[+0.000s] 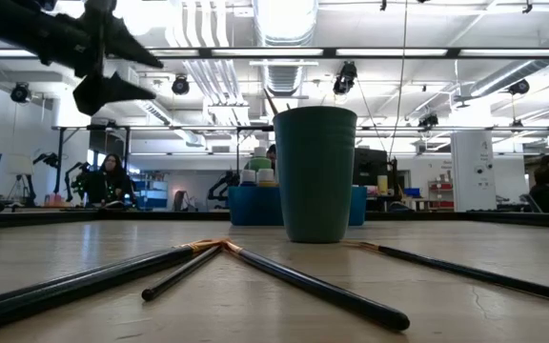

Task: Pick & Place Paint Supplies
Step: Put the yellow paint brush into the green cup

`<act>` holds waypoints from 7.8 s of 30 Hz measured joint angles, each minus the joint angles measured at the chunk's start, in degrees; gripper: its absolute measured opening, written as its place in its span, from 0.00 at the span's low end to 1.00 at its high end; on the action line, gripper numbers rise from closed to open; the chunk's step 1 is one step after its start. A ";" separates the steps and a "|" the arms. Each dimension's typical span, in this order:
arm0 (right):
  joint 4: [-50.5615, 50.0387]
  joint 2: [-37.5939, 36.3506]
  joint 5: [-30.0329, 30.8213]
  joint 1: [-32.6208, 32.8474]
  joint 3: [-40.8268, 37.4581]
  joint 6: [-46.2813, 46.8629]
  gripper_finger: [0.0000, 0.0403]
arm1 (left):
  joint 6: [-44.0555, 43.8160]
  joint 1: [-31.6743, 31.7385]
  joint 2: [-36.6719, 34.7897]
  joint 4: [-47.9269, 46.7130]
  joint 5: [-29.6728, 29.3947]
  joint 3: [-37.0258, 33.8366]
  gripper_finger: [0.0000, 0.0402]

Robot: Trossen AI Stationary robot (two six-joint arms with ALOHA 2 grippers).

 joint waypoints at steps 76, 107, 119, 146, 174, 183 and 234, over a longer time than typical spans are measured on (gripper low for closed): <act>-4.47 -6.28 14.56 0.04 -1.76 7.24 0.02 | -25.27 -35.88 47.56 -6.63 -6.18 22.09 0.76; -4.37 -6.34 14.99 0.04 -1.76 1.71 0.02 | -42.80 -35.41 68.00 -19.45 -6.84 40.00 0.68; -4.37 -6.28 14.97 0.00 -1.76 1.03 0.02 | -48.86 -35.30 71.09 -18.96 -2.12 41.02 0.68; -4.32 -6.28 14.94 0.00 -1.76 1.09 0.02 | -47.22 -34.30 79.82 -31.69 1.89 53.46 0.68; -4.09 -6.23 14.95 0.00 -1.76 2.53 0.02 | -52.87 -30.26 82.95 -34.80 2.38 53.46 0.63; -4.08 -6.23 14.95 0.00 -1.76 2.47 0.02 | -53.02 -29.88 83.54 -34.90 2.35 53.44 0.61; -3.93 -6.23 14.97 0.04 -1.76 0.99 0.02 | -49.96 -29.53 85.21 -35.52 3.47 53.42 0.15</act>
